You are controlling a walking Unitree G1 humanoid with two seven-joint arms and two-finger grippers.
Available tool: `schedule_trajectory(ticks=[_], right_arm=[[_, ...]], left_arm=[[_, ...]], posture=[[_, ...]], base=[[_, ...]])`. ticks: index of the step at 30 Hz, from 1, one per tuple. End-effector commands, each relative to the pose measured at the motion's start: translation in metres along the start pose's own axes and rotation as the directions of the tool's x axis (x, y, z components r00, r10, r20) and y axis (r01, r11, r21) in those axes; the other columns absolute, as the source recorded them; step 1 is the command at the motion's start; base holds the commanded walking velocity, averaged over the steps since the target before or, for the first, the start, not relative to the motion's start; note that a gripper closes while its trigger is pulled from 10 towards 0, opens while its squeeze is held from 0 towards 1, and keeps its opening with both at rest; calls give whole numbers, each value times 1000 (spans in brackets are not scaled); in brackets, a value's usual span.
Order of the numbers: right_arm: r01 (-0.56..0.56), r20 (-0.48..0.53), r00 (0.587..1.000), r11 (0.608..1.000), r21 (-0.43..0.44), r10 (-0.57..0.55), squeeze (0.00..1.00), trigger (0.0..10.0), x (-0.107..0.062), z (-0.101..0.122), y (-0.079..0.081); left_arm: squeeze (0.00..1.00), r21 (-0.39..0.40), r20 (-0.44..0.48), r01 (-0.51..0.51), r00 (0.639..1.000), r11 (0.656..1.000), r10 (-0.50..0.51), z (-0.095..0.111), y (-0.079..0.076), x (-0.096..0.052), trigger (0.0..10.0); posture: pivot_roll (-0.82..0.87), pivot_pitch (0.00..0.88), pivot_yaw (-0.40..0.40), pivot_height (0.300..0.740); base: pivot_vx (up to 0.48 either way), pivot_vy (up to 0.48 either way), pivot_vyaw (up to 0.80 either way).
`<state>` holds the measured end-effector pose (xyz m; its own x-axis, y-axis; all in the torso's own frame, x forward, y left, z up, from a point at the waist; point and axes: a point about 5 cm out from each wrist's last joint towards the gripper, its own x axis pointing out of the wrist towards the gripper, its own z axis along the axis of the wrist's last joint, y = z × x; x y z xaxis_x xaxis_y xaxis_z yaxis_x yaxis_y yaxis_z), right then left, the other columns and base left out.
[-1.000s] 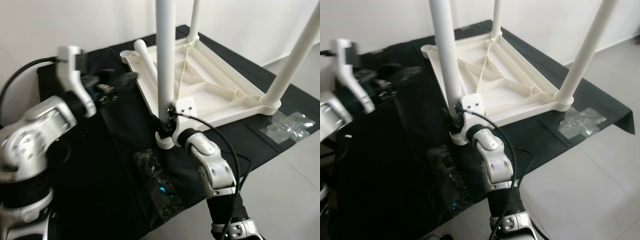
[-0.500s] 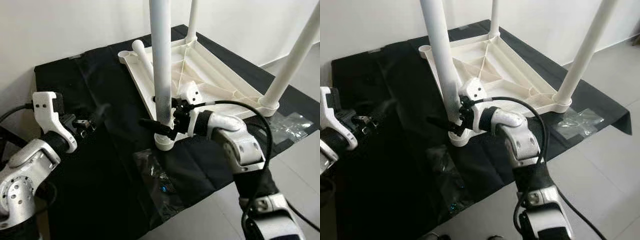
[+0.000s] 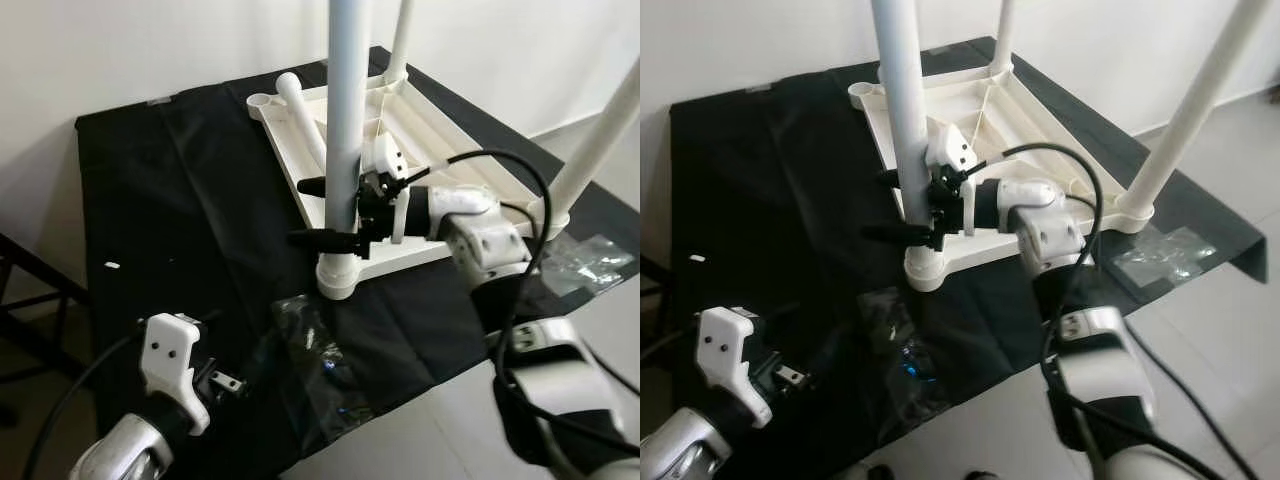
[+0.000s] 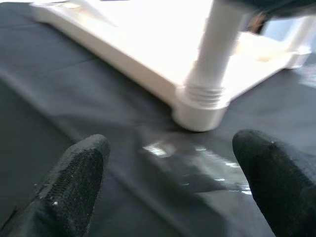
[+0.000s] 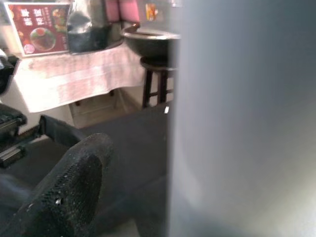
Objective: Building children table
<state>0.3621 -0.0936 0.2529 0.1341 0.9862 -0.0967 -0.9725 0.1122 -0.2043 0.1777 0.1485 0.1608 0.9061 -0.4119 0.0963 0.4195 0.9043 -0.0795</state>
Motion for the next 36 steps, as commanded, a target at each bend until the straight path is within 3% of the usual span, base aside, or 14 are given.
schedule_trajectory(ticks=[1, 2, 3, 4, 5, 19, 21, 23, 25, 26, 28, 29, 30, 36], right_arm=[[-30, -11, 999, 999, -13, 30, 0, 10000, 5, 0, 1], [-43, -14, 999, 999, -4, 43, 0, 10000, 5, -1, 0], [-60, -20, 998, 998, -3, 60, 0, 5451, 4, -2, 0], [-60, -20, 998, 998, -3, 60, 0, 5451, 4, -2, 0], [-87, -24, 996, 996, -1, 87, 0, 0, 1, -2, -1], [-181, -53, 982, 983, -27, 179, 0, 0, -12, 4, -6], [-125, -78, 990, 991, -50, 121, 0, 0, -14, 0, -7], [84, -99, 991, 996, -32, -87, 0, 0, -7, -16, -2], [84, -99, 991, 996, -32, -87, 0, 0, -7, -16, -2], [283, -106, 954, 959, 20, -280, 0, 0, 5, -32, 7], [623, -252, 781, 745, 238, -572, 0, 0, 35, -99, 82], [623, -252, 781, 745, 238, -572, 0, 0, 35, -99, 82], [722, -319, 692, 632, 281, -648, 0, 0, 35, -112, 102], [789, -345, 615, 560, 254, -709, 0, 0, 31, -120, 94]], left_arm=[[0, -1, 8, 21, 1000, 1000, -21, -1, -4, -3, 10000], [0, -7, 19, 41, 999, 999, -41, 0, -7, -4, 10000], [0, 1, 24, 63, 998, 998, -63, 1, -10, -5, 10000], [0, 1, 24, 63, 998, 998, -63, 1, -10, -5, 10000], [0, 5, 29, 89, 996, 996, -90, 0, -14, -5, 10000], [0, -56, 114, 161, 981, 985, -154, -5, -31, -7, 10000], [0, -85, 122, 140, 984, 987, -129, -6, -29, -8, 10000], [0, -123, 127, 78, 990, 989, -62, -10, -25, -13, 10000], [0, -123, 127, 78, 990, 989, -62, -10, -25, -13, 10000], [0, -132, 132, 50, 991, 990, -32, -13, -21, -14, 10000], [0, -157, 138, 31, 990, 987, -9, -17, -12, -11, 10000], [0, -157, 138, 31, 990, 987, -9, -17, -12, -11, 10000], [0, -164, 137, 24, 991, 986, -1, -19, -7, -8, 10000], [0, -167, 137, 37, 990, 985, -14, -23, 1, -2, 10000]], posture=[[86, 225, -1, 740], [86, 225, -1, 740], [90, 230, 1, 740], [90, 230, 1, 740], [89, 237, 3, 740], [75, 213, 11, 740], [60, 193, 5, 740], [54, 183, -1, 740], [54, 183, -1, 740], [50, 172, -4, 740], [33, 154, 11, 740], [33, 154, 11, 740], [25, 151, 37, 740], [19, 121, 45, 740]], base=[[0, 0, 0], [0, 0, 0], [0, 0, 0], [0, 0, 0], [0, 0, 0], [0, 0, 0], [0, 0, 0], [0, 0, 0], [0, 0, 0], [0, 0, 0], [0, 0, 0], [0, 0, 0], [0, 0, 0], [0, 0, 0]])
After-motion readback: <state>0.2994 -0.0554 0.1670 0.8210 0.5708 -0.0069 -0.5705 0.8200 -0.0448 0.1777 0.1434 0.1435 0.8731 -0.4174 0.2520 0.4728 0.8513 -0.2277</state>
